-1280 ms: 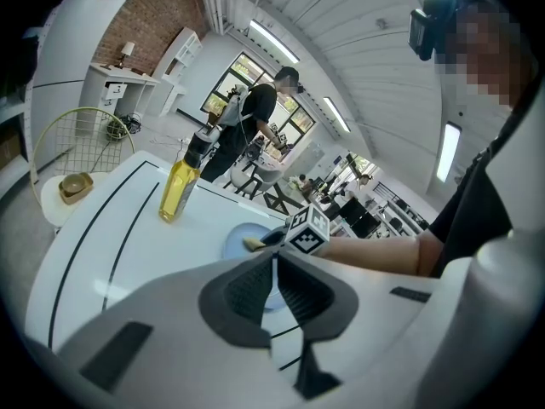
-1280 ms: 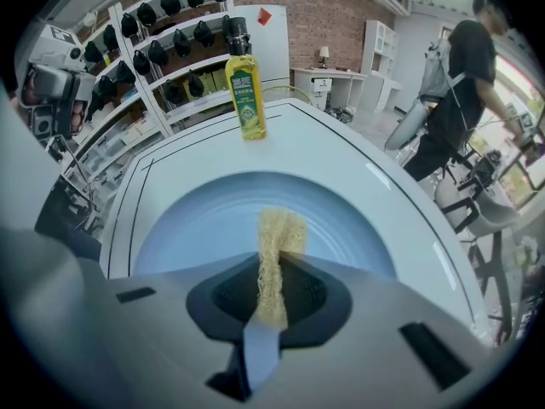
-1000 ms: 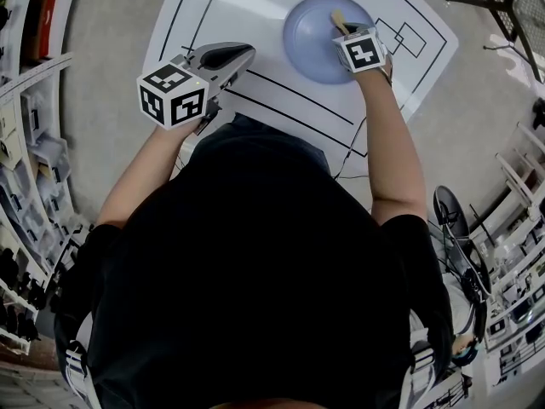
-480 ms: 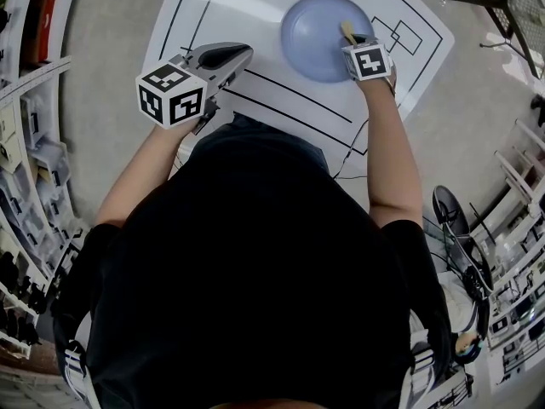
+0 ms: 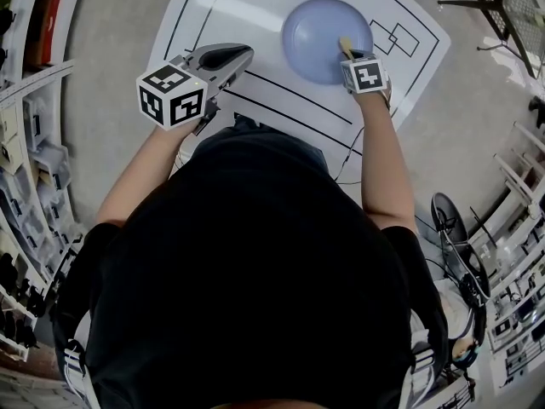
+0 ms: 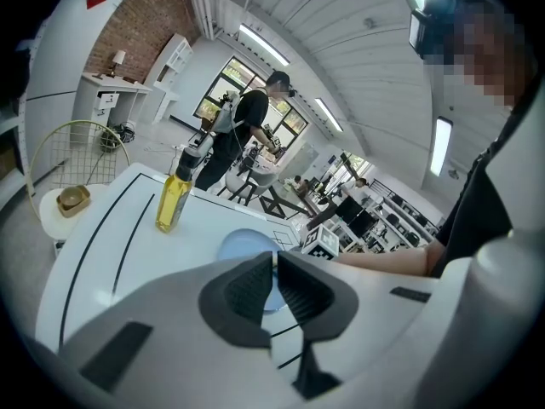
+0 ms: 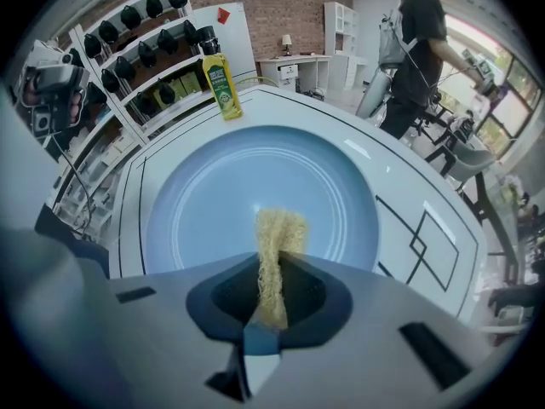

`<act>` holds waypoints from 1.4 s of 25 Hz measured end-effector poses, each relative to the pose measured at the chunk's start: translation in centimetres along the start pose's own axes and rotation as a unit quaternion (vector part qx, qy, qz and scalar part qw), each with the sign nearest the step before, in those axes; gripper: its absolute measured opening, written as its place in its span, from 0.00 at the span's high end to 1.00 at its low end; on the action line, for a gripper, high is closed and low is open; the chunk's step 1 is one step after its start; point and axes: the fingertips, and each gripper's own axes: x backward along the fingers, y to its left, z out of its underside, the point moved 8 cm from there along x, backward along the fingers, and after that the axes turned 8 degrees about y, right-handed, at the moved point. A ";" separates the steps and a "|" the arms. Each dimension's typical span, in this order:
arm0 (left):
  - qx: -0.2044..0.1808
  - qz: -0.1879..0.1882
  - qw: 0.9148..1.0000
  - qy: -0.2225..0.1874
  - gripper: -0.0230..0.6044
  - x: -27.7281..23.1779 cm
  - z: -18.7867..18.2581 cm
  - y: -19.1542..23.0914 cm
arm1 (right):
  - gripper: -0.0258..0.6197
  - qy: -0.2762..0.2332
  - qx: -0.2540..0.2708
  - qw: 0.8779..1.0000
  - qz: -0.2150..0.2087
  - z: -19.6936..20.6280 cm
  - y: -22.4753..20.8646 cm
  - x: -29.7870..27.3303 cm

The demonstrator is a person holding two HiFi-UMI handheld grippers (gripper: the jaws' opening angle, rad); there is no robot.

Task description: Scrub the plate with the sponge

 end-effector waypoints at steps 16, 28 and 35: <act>-0.007 -0.005 1.000 -0.002 0.92 2.2 1.3 -0.9 | 0.90 0.007 -0.025 0.999 -0.032 1.5 3.5 -0.5; -0.005 -0.006 1.000 -0.001 0.92 3.3 2.5 -1.0 | 0.90 0.008 0.003 0.999 -0.051 -0.5 6.5 -1.4; 0.000 -0.012 1.000 -0.001 0.92 3.7 3.1 -0.8 | 0.90 0.003 0.023 0.998 -0.061 -2.5 7.9 -2.0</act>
